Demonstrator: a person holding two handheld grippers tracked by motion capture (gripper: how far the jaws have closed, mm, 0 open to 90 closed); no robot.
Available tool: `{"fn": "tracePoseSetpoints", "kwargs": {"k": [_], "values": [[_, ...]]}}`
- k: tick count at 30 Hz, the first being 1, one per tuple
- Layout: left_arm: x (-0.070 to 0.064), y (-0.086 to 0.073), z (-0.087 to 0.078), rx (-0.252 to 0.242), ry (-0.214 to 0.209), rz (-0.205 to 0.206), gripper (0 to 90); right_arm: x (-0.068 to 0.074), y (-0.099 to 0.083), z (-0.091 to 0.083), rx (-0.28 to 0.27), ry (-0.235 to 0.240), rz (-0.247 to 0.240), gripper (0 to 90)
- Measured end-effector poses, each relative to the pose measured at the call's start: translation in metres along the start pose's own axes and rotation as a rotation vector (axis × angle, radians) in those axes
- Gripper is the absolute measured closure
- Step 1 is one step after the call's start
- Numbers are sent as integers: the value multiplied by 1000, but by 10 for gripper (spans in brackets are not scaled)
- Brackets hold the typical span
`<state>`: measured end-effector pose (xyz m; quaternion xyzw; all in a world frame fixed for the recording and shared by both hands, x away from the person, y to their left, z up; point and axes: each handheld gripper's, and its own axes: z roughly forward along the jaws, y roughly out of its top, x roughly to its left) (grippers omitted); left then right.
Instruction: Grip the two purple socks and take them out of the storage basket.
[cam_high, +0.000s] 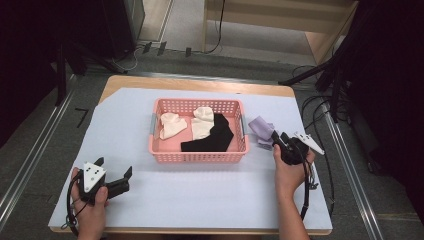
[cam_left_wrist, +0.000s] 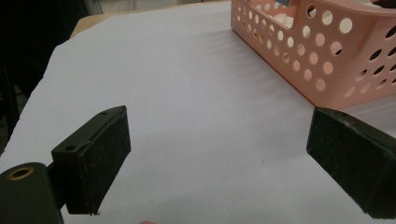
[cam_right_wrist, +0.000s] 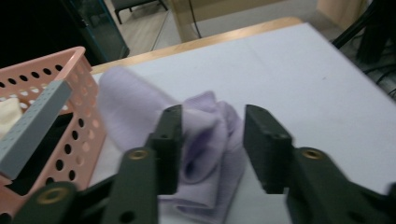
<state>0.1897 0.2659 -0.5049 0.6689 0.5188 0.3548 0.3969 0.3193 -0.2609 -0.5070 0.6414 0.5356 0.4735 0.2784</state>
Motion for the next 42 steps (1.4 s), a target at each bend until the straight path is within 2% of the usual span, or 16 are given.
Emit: {"fn": "tracePoseSetpoints", "kwargs": {"k": [1,3,6,13,25,28,29,35,42], "values": [[0,0,0,0,0,0,70,-1,0,-1,-16,-13,-17,518],[0,0,0,0,0,-1,70,-1,0,-5,-8,-29,-42,478],[0,0,0,-1,1,2,70,-3,-1,-11,-12,-5,-64,419],[0,0,0,0,1,5,70,-7,-4,-29,-29,50,-100,359],[-1,0,0,-8,5,10,74,-36,-18,-58,-24,37,-115,338],[-1,0,0,-5,4,13,75,-42,-21,-64,-17,32,-105,336],[-1,0,0,-5,4,12,74,-46,-22,-66,-27,30,-116,335],[-1,0,-1,-8,6,14,74,-58,-27,-80,-13,13,-98,335],[-1,0,-1,-8,5,15,74,-72,-32,-96,-18,4,-101,336]]}}
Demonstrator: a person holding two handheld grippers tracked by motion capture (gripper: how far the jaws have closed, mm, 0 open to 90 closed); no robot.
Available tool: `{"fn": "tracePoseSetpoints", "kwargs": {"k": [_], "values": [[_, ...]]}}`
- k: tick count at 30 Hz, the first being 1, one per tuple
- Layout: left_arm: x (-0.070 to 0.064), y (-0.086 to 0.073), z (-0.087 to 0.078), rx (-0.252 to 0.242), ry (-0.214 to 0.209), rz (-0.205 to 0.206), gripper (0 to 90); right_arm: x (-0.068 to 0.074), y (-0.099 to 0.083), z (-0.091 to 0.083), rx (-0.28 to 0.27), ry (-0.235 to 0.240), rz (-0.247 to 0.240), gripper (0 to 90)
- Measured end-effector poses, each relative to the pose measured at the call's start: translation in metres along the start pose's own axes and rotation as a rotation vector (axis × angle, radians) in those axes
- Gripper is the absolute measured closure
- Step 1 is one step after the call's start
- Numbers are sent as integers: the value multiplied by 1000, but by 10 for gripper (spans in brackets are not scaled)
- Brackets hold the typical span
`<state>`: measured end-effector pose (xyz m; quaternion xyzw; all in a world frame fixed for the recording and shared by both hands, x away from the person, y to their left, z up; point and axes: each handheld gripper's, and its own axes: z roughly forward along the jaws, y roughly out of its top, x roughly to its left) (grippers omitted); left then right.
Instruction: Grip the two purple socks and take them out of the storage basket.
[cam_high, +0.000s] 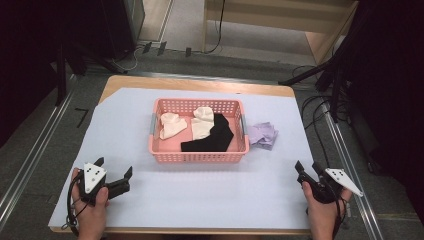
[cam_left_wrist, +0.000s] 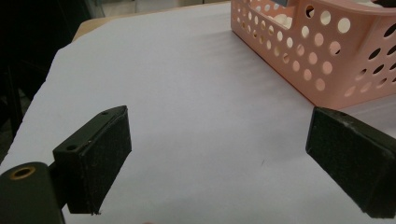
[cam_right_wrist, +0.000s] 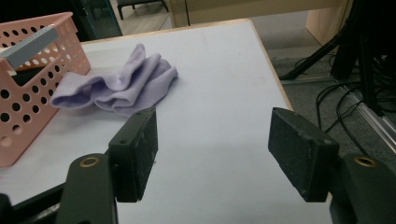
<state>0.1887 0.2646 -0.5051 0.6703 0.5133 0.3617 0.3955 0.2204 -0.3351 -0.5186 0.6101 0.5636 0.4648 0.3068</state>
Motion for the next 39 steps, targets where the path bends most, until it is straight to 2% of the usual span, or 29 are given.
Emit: {"fn": "tracePoseSetpoints", "kwargs": {"k": [3,5,13,17,24,26,28,30,31,32,33,34,35,36,38,39], "values": [[0,0,0,1,0,2,75,-7,-3,-6,-3,-7,2,336],[0,0,0,1,3,2,75,-10,-5,-11,4,-15,22,336],[-1,0,0,-3,5,6,75,-24,-14,-27,4,-22,11,333],[-1,0,0,3,6,9,75,-30,-17,-36,-4,-20,26,324],[-1,0,0,1,6,7,75,-35,-23,-46,-44,18,62,303],[-1,0,0,0,6,6,75,-36,-24,-45,-58,27,30,303],[-1,0,0,1,6,7,75,-34,-24,-43,-33,40,16,297],[-1,0,0,-1,4,6,75,-32,-23,-41,10,43,-7,311],[-1,0,0,-1,5,7,75,-31,-24,-40,42,59,-3,314],[-1,0,0,0,7,7,75,-29,-30,-39,66,60,45,323],[-1,0,0,-1,6,6,75,-28,-36,-37,106,55,33,345],[-1,0,0,-1,7,6,75,-27,-42,-35,116,41,16,382],[-1,0,0,-1,5,7,75,-25,-44,-39,90,17,-4,385],[-1,0,0,0,7,6,75,-25,-44,-40,55,14,-13,383],[-1,0,0,7,9,10,75,-28,-41,-40,53,48,42,367],[-2,0,0,8,8,12,75,-29,-41,-40,60,50,52,367]]}}
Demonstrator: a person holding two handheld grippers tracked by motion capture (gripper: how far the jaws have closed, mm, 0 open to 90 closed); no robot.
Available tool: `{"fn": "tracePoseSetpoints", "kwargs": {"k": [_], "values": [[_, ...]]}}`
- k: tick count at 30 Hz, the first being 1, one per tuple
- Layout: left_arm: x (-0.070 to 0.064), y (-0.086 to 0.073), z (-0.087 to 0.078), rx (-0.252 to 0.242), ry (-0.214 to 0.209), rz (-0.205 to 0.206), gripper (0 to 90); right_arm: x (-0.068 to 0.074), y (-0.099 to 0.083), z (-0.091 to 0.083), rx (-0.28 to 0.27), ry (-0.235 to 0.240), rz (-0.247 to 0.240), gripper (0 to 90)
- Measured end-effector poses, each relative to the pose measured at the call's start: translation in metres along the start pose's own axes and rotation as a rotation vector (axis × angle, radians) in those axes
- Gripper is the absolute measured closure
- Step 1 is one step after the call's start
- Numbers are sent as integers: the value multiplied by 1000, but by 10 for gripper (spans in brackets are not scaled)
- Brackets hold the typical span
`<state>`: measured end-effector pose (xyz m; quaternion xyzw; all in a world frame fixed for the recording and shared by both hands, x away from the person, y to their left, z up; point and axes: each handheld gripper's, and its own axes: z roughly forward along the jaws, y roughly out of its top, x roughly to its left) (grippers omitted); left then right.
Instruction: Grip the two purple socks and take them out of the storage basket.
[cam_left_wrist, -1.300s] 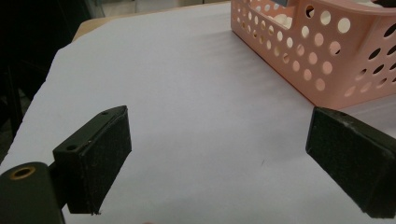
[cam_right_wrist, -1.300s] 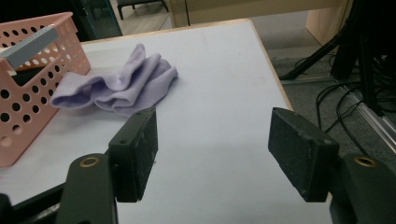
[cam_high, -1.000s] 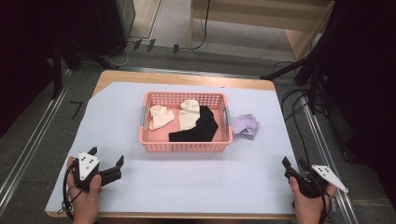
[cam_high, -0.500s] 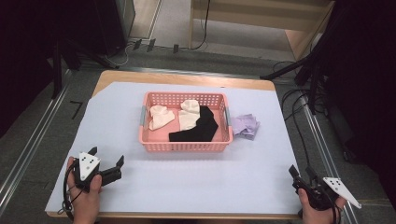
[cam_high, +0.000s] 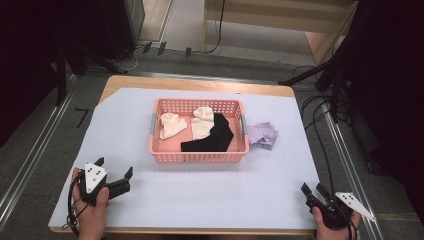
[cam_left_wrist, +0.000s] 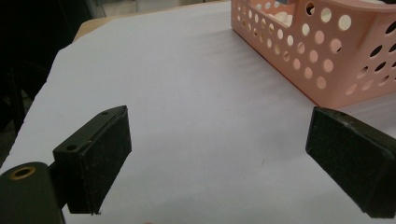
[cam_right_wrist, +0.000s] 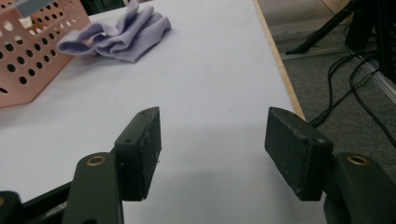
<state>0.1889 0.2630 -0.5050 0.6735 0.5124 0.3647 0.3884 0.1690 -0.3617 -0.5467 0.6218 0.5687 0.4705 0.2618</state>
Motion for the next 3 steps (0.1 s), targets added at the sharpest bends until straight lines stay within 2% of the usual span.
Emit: {"fn": "tracePoseSetpoints", "kwargs": {"k": [3], "values": [[0,0,0,0,0,-1,75,1,0,0,9,-7,-11,368]]}}
